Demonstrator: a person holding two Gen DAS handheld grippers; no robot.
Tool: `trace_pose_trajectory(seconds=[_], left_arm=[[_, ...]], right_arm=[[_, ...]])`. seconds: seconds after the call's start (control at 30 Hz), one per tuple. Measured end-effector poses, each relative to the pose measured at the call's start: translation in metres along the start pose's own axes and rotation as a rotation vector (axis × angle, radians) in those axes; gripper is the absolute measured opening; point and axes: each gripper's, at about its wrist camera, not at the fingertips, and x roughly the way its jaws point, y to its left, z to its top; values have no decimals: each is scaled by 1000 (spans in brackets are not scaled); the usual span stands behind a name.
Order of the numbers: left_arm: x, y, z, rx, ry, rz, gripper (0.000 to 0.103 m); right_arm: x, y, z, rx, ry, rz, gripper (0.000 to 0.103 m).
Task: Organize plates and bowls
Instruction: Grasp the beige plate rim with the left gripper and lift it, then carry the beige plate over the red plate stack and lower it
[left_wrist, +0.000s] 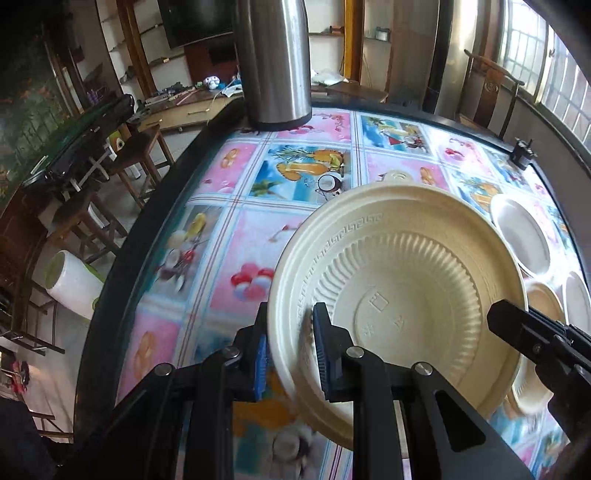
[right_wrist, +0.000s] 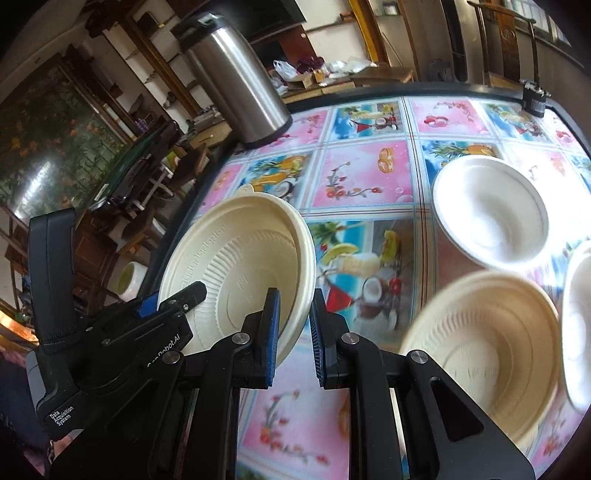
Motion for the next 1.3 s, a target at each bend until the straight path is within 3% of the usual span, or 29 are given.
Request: trace_pose_trajectory(seconds=[0.23,0.4,0.7,0.97,1.2,1.3], left_arm=[[-43,15,-45,-22,-35,-14,21],[-65,24,-81,-36,-15,-37,21],[-97,37,-139,-54,-28,-42,21],[-91,45,-180,-58,23,-43,21],[-78,48,-205,-56,71,-49,21],[-81,44,-210,-39,50,-32,21]], right_arm=[[-40,21,-44,-34,-17,39,16],[-65,33,-83,-53,-19,62,16],[-88,45,-146,-83,-2,84,16],[-76,46,-192,-104,80,83,16],[-64,44,-209,-118,133,67,16],[-63,44,-212,-128,142,61,16]])
